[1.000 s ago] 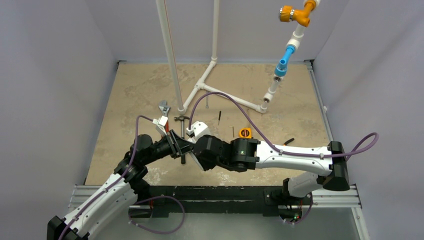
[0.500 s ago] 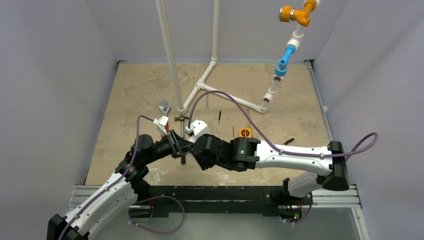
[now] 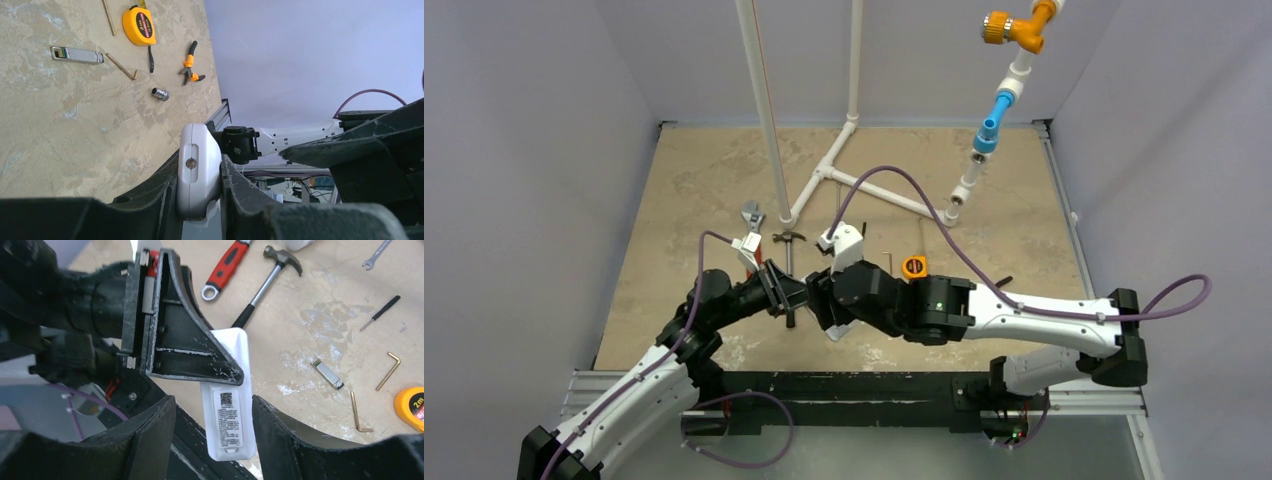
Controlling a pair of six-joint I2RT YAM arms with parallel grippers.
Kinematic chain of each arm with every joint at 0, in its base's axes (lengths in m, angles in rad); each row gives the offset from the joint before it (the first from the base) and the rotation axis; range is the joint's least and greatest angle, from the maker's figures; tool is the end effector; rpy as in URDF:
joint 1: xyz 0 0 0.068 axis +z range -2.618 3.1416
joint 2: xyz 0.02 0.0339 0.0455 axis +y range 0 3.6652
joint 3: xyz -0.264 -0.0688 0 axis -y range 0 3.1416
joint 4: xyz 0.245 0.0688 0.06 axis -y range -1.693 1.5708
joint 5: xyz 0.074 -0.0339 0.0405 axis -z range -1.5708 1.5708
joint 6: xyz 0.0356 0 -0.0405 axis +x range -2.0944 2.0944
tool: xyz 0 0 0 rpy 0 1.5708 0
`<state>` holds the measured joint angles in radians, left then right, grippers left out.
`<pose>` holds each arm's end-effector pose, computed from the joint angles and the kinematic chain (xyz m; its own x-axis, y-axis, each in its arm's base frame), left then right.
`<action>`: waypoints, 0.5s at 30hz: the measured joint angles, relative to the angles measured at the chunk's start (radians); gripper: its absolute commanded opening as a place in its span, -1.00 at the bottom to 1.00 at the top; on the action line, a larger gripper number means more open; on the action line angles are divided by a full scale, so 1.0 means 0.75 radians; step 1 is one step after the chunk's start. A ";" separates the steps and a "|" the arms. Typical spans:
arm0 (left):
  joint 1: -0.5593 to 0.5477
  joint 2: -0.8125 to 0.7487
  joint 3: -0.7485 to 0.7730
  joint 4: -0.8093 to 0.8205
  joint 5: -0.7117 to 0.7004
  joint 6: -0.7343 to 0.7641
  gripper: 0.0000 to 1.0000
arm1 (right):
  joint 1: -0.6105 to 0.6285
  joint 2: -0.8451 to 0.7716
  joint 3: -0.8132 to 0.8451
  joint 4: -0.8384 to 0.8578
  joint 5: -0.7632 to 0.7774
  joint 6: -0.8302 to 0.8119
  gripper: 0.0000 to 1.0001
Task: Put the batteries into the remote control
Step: Load the battery cover into the remote control.
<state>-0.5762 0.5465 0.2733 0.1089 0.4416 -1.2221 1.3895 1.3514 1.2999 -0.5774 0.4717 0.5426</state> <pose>0.1186 -0.0952 0.2250 -0.8421 -0.4661 -0.2714 0.1602 0.2643 -0.9510 0.0692 0.2880 0.3563 -0.5091 -0.2259 -0.8305 -0.6388 0.7458 0.1887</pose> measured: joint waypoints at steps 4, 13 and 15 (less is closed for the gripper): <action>0.000 0.011 -0.023 0.042 0.001 -0.033 -1.00 | 0.000 -0.166 -0.135 0.113 0.109 0.128 0.11; 0.000 0.025 -0.056 0.183 -0.001 -0.152 -1.00 | -0.003 -0.591 -0.753 0.485 0.323 0.538 0.20; 0.000 0.024 -0.056 0.204 -0.005 -0.176 -1.00 | -0.003 -0.662 -0.872 0.605 0.325 0.575 0.24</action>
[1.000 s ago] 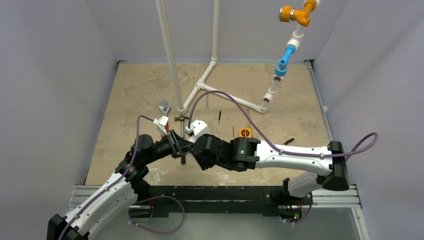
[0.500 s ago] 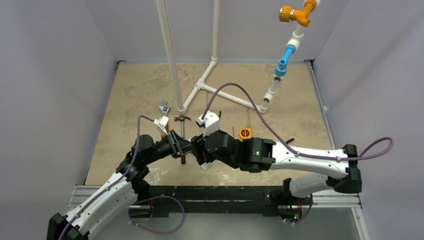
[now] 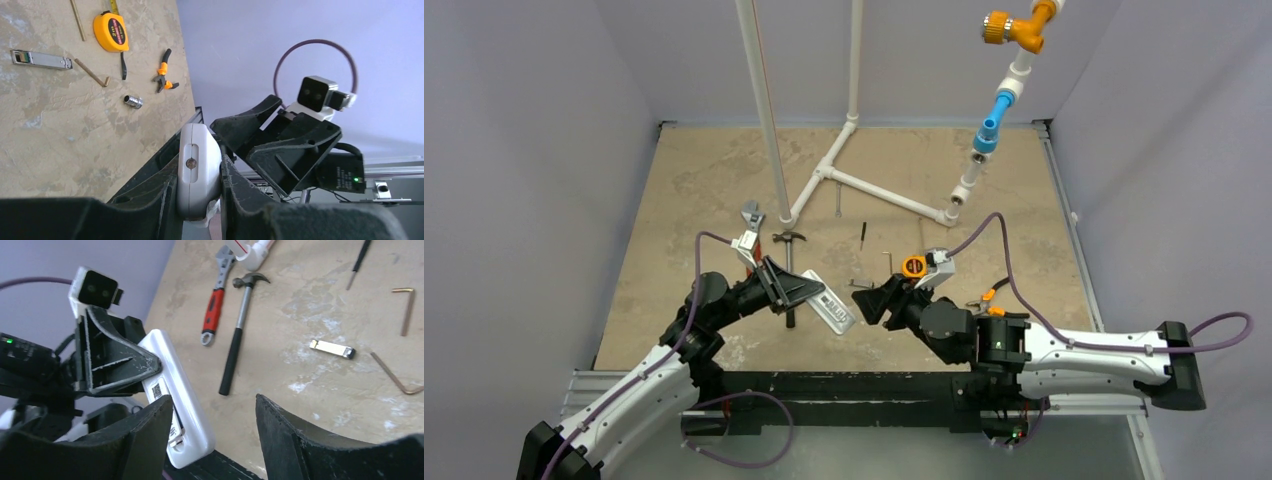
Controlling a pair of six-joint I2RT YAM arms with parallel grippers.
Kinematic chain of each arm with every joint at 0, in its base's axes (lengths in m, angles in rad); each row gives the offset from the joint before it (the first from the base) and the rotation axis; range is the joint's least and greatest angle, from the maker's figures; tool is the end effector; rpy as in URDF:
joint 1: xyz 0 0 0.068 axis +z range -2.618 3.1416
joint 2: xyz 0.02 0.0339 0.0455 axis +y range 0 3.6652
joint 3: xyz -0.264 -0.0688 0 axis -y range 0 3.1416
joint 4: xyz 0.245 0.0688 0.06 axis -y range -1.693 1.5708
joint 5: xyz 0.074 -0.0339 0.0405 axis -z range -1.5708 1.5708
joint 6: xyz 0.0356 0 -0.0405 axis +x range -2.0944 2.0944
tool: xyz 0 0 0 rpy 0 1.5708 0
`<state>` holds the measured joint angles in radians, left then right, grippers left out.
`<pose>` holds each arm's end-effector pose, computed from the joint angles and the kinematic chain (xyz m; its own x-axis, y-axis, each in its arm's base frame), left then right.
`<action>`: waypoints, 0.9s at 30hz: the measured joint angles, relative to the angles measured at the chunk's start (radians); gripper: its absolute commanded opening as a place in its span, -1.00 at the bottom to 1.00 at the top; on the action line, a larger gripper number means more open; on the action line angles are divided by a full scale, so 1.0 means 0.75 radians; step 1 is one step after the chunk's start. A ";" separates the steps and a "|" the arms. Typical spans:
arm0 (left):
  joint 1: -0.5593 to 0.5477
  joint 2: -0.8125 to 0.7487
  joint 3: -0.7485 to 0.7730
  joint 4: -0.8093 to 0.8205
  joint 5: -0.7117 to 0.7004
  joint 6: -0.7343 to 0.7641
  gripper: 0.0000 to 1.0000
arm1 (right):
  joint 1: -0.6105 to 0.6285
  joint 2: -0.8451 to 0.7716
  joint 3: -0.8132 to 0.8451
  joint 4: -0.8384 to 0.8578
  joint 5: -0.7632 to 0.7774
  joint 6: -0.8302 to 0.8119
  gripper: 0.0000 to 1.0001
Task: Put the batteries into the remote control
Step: Load the battery cover into the remote control.
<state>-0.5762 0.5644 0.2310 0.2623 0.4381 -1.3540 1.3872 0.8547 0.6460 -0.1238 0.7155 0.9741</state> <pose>0.1210 -0.0966 0.2237 -0.8412 -0.5081 -0.1851 0.1243 0.1515 -0.9806 0.0584 0.1866 0.2877 -0.5537 0.4379 -0.7083 -0.3041 0.6855 0.6616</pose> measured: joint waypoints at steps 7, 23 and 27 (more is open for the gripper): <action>0.000 -0.003 0.000 0.018 -0.020 -0.053 -1.00 | 0.000 -0.105 -0.260 0.430 -0.016 0.067 0.46; 0.000 0.017 0.011 0.028 -0.035 -0.067 -1.00 | 0.000 -0.031 -0.331 0.704 -0.106 0.202 0.46; 0.000 0.013 0.013 0.028 -0.036 -0.067 -1.00 | 0.000 -0.033 -0.362 0.704 -0.112 0.247 0.47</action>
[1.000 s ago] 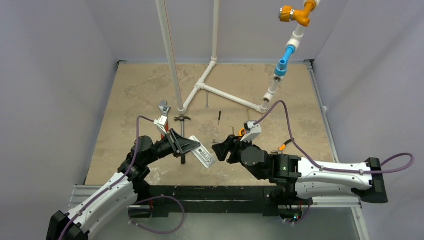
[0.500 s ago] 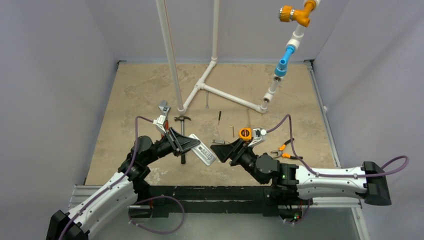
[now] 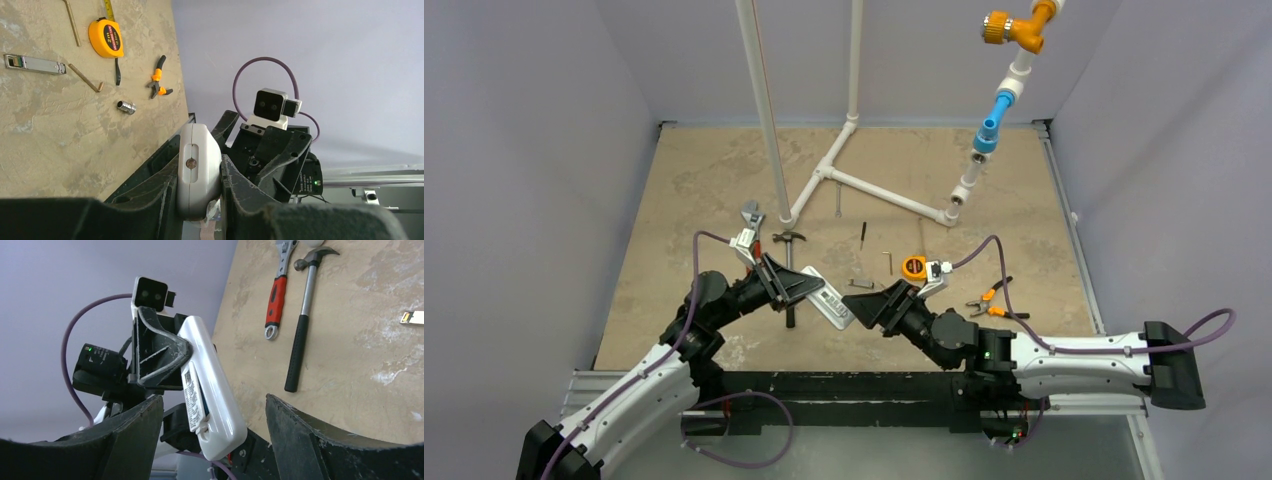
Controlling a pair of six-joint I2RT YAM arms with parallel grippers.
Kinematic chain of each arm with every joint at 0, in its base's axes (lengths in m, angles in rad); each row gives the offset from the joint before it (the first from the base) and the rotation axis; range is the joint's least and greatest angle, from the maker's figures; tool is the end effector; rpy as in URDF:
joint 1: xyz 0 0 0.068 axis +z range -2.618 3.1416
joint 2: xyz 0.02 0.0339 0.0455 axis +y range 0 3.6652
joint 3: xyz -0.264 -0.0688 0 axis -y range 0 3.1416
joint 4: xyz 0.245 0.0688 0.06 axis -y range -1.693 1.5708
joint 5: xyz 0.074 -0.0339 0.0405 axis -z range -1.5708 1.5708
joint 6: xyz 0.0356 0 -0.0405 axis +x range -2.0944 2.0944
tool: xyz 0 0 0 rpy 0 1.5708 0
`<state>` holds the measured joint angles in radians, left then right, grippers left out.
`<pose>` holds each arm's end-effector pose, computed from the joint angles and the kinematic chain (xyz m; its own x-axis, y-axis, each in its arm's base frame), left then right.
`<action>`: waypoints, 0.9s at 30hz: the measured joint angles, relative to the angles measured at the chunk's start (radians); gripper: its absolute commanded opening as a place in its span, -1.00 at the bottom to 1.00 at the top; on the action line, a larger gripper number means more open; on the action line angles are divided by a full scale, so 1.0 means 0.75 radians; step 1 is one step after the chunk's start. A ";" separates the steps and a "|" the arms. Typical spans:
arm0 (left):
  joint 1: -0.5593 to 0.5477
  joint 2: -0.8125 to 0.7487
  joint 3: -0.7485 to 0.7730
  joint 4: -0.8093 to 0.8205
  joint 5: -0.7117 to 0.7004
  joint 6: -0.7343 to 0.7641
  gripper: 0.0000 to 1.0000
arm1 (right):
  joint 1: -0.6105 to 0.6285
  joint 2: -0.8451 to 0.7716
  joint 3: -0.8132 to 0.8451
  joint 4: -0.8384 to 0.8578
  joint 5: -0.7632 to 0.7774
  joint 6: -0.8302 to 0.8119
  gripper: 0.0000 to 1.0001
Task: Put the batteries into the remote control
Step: Load the battery cover into the remote control.
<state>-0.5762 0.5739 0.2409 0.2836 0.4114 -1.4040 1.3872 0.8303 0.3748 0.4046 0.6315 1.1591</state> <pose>0.1230 -0.0969 0.2282 -0.8296 -0.5388 -0.1463 0.0977 0.1180 -0.9882 0.0555 0.1839 0.2492 -0.6323 0.6463 -0.4272 -0.2660 0.3368 0.9032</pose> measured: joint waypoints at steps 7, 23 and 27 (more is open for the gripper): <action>0.000 0.003 0.003 0.010 0.000 -0.001 -1.00 | 0.000 0.021 -0.013 -0.002 -0.065 0.056 0.46; 0.000 0.009 0.005 0.021 -0.006 -0.014 -1.00 | 0.000 0.054 -0.067 0.120 -0.149 0.106 0.14; 0.000 0.009 0.005 0.021 -0.006 -0.014 -1.00 | 0.000 0.057 -0.067 0.128 -0.160 0.108 0.12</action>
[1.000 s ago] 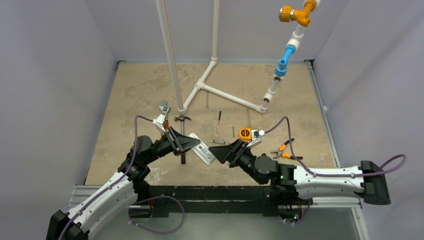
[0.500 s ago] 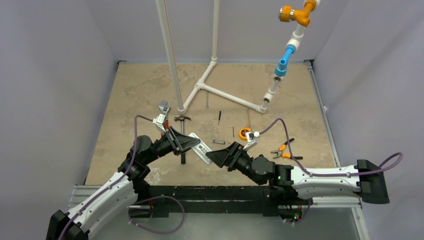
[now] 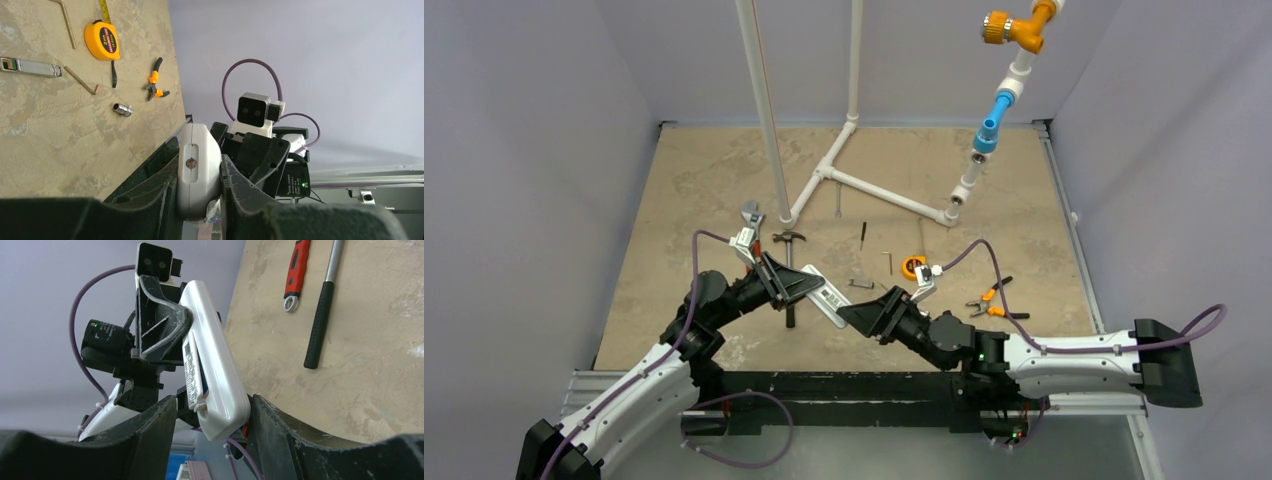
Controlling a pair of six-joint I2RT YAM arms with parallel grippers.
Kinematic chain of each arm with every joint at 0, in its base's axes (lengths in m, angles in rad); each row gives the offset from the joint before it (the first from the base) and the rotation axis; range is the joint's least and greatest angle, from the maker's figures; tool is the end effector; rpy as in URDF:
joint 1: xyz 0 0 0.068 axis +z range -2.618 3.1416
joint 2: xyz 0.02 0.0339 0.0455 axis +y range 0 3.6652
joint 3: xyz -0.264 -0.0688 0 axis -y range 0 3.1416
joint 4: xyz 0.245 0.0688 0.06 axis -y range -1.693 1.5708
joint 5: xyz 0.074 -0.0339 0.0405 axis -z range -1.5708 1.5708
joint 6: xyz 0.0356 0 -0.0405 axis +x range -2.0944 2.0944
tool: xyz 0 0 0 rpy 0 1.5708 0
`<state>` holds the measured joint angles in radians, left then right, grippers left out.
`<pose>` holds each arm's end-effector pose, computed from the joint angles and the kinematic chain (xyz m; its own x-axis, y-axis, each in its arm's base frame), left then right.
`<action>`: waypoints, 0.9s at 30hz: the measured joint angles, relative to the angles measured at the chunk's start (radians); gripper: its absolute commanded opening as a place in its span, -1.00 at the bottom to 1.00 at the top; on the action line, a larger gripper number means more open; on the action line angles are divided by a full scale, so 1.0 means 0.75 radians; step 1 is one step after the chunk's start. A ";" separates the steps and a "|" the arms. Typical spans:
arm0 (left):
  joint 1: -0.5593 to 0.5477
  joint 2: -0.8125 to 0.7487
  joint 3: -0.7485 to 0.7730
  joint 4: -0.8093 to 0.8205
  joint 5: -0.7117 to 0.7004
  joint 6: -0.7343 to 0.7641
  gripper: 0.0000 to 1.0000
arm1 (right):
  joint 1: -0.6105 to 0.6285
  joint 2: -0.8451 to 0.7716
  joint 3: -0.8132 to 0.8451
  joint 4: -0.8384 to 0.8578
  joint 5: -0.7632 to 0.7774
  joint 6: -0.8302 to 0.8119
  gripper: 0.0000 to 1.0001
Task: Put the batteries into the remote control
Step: Load the battery cover into the remote control.
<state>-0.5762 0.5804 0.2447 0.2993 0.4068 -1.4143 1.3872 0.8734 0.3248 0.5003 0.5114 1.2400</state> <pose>0.1239 -0.0973 0.2303 -0.8265 -0.5448 -0.1415 0.0995 0.1060 -0.9894 0.0529 0.1892 0.2342 -0.7294 0.5897 -0.3468 -0.2412 0.2527 0.9370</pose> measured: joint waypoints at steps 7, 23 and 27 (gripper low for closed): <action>0.000 0.000 0.000 0.000 0.000 0.000 -1.00 | 0.000 0.020 0.000 0.016 -0.005 0.011 0.12; 0.000 0.006 0.000 0.035 0.011 0.001 -1.00 | 0.001 0.060 -0.010 0.045 0.007 0.105 -0.11; 0.000 0.012 0.000 0.039 0.012 0.002 -1.00 | 0.001 0.069 -0.010 0.055 0.016 0.132 -0.18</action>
<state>-0.5762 0.5892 0.2447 0.3283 0.4160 -1.4132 1.3876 0.9249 0.3176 0.5419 0.5232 1.3392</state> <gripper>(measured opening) 0.256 0.434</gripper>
